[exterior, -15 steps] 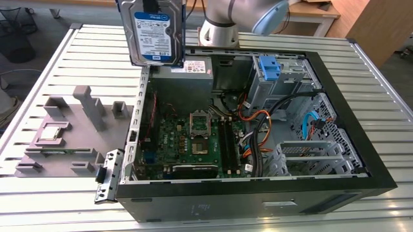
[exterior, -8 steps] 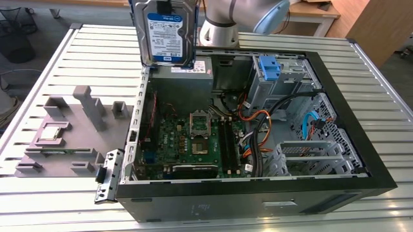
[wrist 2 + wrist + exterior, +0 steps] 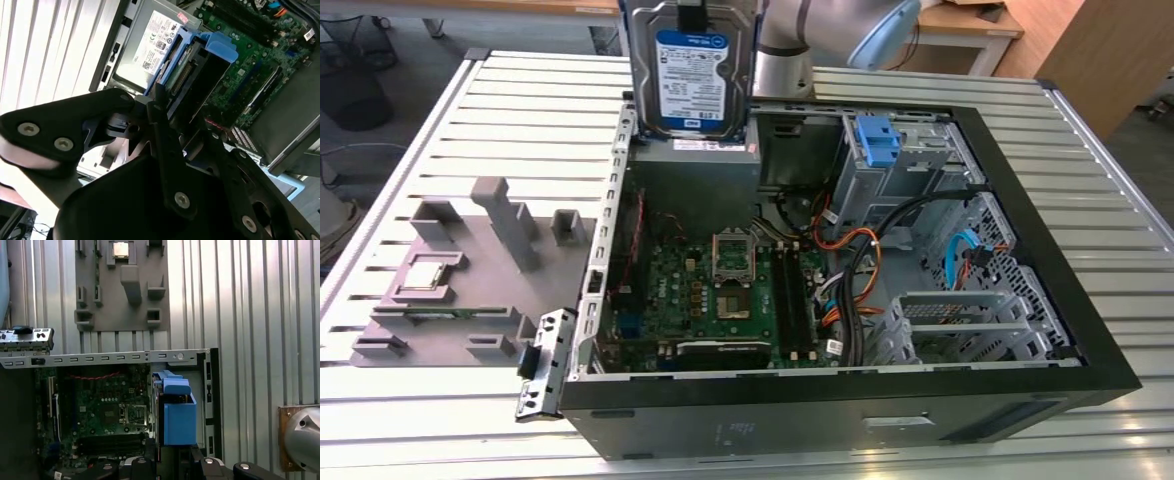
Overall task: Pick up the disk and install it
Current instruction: 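Pick up the disk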
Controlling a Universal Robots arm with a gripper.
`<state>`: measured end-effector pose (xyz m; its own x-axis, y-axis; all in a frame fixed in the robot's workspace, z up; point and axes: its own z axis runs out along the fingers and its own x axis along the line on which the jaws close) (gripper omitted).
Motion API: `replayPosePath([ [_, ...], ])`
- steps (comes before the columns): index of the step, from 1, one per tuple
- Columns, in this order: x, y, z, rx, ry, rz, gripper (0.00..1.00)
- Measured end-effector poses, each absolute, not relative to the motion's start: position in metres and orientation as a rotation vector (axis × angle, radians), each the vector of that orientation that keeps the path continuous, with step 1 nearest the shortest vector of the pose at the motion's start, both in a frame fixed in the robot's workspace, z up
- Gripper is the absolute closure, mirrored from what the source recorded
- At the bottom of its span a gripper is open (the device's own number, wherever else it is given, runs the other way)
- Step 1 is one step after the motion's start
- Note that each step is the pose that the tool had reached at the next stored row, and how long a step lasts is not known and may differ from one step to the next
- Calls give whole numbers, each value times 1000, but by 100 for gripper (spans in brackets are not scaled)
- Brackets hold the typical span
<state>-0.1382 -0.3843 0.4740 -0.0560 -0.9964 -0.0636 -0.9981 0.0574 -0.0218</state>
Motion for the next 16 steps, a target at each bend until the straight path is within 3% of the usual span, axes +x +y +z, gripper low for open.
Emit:
replayPosePath([
  [16,-85,-387,474,-2117,2241,46,65],
])
